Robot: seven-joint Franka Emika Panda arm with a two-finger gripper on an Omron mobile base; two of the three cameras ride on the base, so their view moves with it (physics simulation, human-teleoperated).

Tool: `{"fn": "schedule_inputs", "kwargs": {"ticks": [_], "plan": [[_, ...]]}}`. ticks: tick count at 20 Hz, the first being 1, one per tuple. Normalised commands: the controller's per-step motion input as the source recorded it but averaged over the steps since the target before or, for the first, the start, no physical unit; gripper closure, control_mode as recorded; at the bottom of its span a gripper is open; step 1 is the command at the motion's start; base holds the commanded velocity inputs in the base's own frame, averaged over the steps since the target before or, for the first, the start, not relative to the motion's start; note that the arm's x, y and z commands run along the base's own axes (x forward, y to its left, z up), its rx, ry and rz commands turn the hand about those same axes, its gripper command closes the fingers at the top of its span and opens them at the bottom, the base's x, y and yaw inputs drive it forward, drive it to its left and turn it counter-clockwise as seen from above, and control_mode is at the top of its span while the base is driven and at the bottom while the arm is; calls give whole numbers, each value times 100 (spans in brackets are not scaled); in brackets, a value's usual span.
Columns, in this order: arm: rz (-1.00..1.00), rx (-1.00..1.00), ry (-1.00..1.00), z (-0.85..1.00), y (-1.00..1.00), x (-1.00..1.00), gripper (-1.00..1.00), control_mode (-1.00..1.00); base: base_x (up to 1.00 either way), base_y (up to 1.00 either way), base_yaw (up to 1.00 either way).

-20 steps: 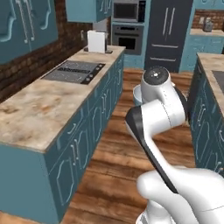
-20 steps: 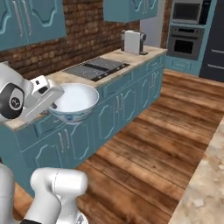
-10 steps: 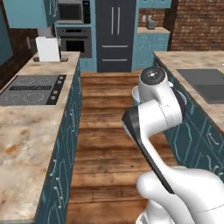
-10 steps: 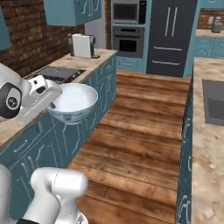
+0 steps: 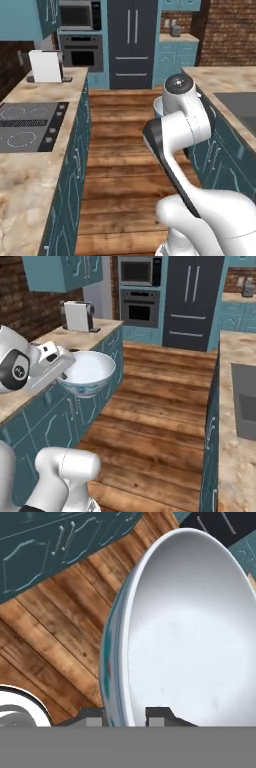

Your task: Pick up the bowls from the cabinet and place each bowl in front of a stool on the dining counter.

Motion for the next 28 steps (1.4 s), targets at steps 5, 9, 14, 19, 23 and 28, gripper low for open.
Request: {"fn": "schedule_inputs", "kwargs": {"ticks": [5, 9, 14, 19, 23, 28], "plan": [[0, 0, 0, 0, 0, 0, 100, 100, 100, -4, -5], [0, 0, 0, 0, 0, 0, 100, 100, 100, 1, -17], [0, 0, 0, 0, 0, 0, 100, 100, 100, 8, -22], [0, 0, 0, 0, 0, 0, 100, 100, 100, 6, -19], [0, 0, 0, 0, 0, 0, 100, 100, 100, 23, -22], [0, 0, 0, 0, 0, 0, 100, 100, 100, 28, -23]]}}
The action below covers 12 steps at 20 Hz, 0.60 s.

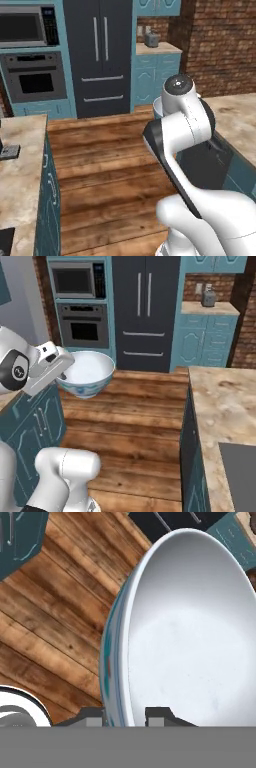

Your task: Pick up the bowls from the cabinet and place each bowl in front of a stool on the dining counter.

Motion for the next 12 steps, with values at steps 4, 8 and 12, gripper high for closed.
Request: {"fn": "schedule_inputs", "kwargs": {"ticks": [4, 8, 12], "plan": [[0, 0, 0, 0, 0, 0, 100, 100, 100, 25, -19], [0, 0, 0, 0, 0, 0, 100, 100, 100, 52, -19], [0, 0, 0, 0, 0, 0, 100, 100, 100, 64, -35]]}}
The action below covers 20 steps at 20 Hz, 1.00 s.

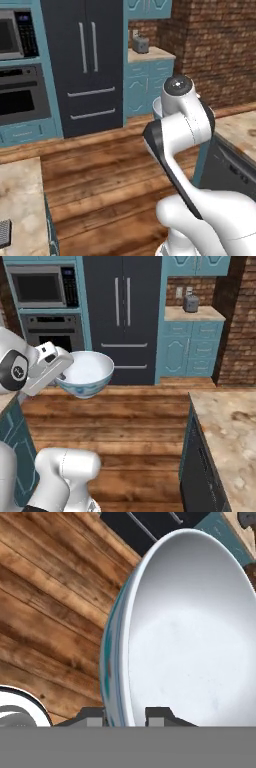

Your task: Pick up the bowls from the cabinet and place each bowl in front of a stool on the dining counter.

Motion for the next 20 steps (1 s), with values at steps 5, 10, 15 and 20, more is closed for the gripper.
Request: {"fn": "schedule_inputs", "kwargs": {"ticks": [5, 10, 15, 20], "plan": [[0, 0, 0, 0, 0, 0, 100, 100, 100, 0, -25], [0, 0, 0, 0, 0, 0, 100, 100, 100, 0, -28], [0, 0, 0, 0, 0, 0, 100, 100, 100, 12, -59], [0, 0, 0, 0, 0, 0, 100, 100, 100, 64, -62]]}}
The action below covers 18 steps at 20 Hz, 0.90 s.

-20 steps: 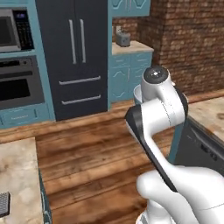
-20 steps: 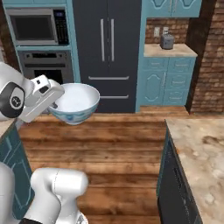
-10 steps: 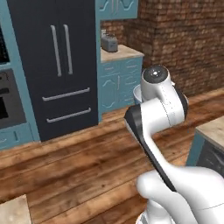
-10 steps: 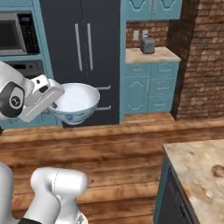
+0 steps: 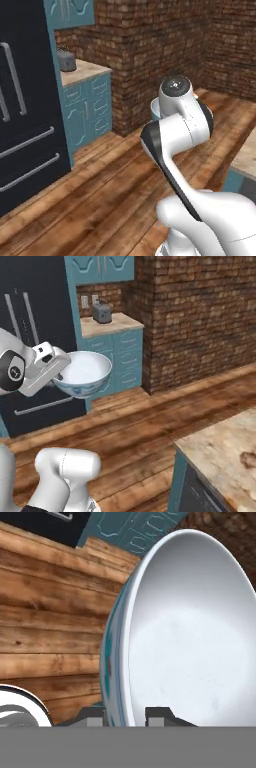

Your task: Pick up the bowls from the cabinet and place each bowl in front of a stool on the dining counter.

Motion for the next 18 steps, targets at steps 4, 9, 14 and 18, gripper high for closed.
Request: {"fn": "schedule_inputs", "kwargs": {"ticks": [4, 9, 14, 18], "plan": [[0, 0, 0, 0, 0, 0, 100, 100, 100, 83, -62], [0, 0, 0, 0, 0, 0, 100, 100, 100, 81, -63], [0, 0, 0, 0, 0, 0, 100, 100, 100, 85, -60], [0, 0, 0, 0, 0, 0, 100, 100, 100, 40, -53]]}}
